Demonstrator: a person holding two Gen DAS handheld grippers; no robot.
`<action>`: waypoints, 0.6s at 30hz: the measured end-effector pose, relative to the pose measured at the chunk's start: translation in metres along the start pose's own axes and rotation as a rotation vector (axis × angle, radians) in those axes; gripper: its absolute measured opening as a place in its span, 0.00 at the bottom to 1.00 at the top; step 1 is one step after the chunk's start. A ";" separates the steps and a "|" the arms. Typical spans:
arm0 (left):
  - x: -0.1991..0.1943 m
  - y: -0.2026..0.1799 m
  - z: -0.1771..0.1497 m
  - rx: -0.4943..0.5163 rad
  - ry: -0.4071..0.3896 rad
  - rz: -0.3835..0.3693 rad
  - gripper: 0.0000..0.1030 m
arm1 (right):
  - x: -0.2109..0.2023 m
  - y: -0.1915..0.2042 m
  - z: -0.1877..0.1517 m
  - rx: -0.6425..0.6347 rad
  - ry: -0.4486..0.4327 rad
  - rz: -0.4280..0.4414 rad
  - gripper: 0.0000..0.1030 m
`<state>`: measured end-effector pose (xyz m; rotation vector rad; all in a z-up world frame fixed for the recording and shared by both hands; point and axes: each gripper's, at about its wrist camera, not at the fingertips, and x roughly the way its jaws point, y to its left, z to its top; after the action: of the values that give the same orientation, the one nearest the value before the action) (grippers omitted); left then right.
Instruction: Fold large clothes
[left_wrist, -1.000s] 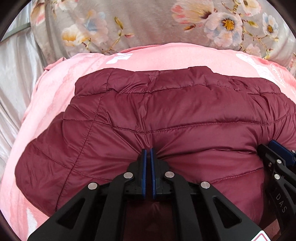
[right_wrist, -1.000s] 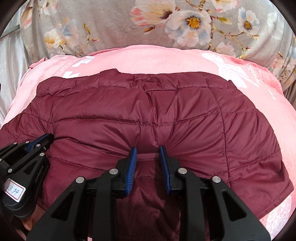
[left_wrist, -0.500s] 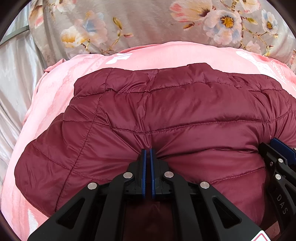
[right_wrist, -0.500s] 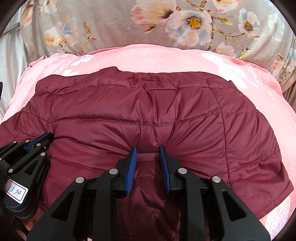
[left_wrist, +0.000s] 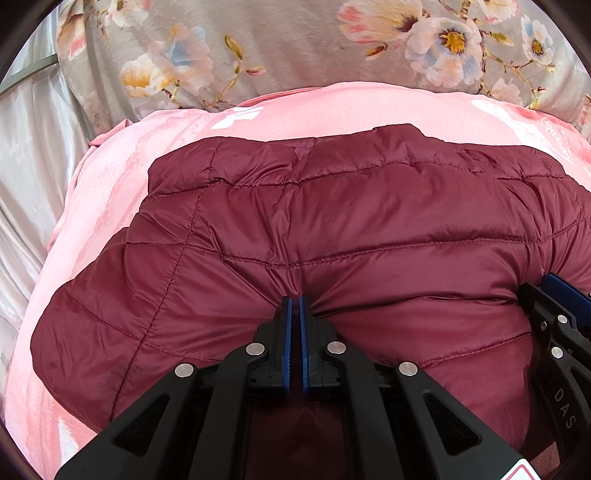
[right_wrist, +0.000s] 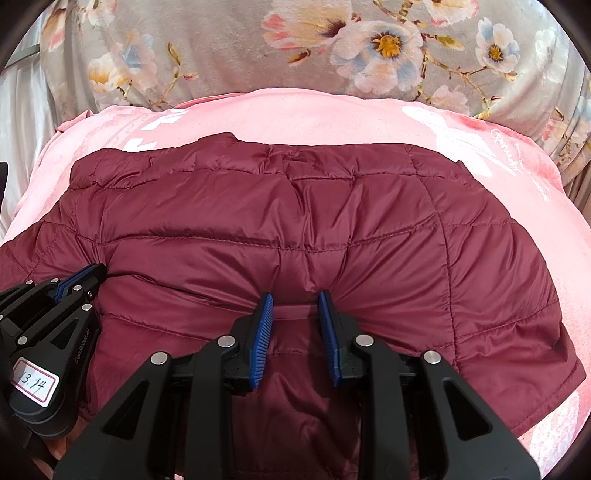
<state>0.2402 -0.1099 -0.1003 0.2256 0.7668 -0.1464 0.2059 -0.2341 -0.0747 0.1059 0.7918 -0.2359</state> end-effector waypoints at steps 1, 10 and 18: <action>0.000 0.001 0.000 -0.006 -0.002 -0.007 0.03 | 0.000 -0.001 0.000 0.008 -0.001 0.008 0.24; -0.055 0.105 -0.026 -0.380 -0.027 -0.218 0.65 | -0.021 -0.004 0.001 0.035 -0.030 0.066 0.67; -0.046 0.202 -0.057 -0.647 0.060 -0.176 0.81 | -0.064 0.030 -0.002 0.053 -0.114 0.160 0.67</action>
<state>0.2125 0.1020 -0.0781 -0.4538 0.8556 -0.0516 0.1685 -0.1940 -0.0298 0.2031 0.6602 -0.1102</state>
